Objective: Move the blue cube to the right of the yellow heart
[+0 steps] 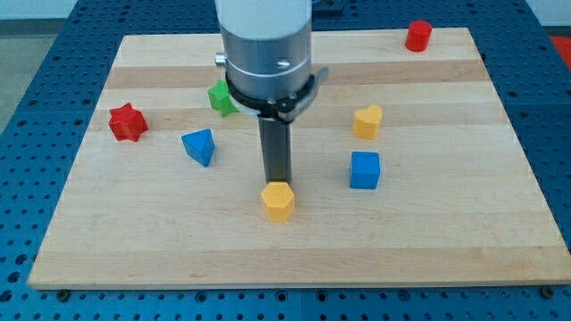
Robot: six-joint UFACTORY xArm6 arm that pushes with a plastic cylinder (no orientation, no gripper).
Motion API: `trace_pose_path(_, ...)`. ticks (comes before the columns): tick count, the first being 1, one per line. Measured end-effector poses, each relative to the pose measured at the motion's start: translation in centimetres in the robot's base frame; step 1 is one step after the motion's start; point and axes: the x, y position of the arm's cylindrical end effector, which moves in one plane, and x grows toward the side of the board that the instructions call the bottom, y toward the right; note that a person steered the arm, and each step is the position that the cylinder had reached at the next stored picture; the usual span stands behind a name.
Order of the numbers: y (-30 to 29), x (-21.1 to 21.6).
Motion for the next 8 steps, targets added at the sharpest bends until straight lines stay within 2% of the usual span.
trace_pose_path(1,1.7,0.3)
trace_pose_path(2,5.0,-1.9)
trace_pose_path(4,16.3,-1.8)
trace_pose_path(5,13.8,-1.6)
trace_pose_path(6,11.3,0.8)
trace_pose_path(7,11.8,5.2)
trace_pose_path(8,15.8,6.4)
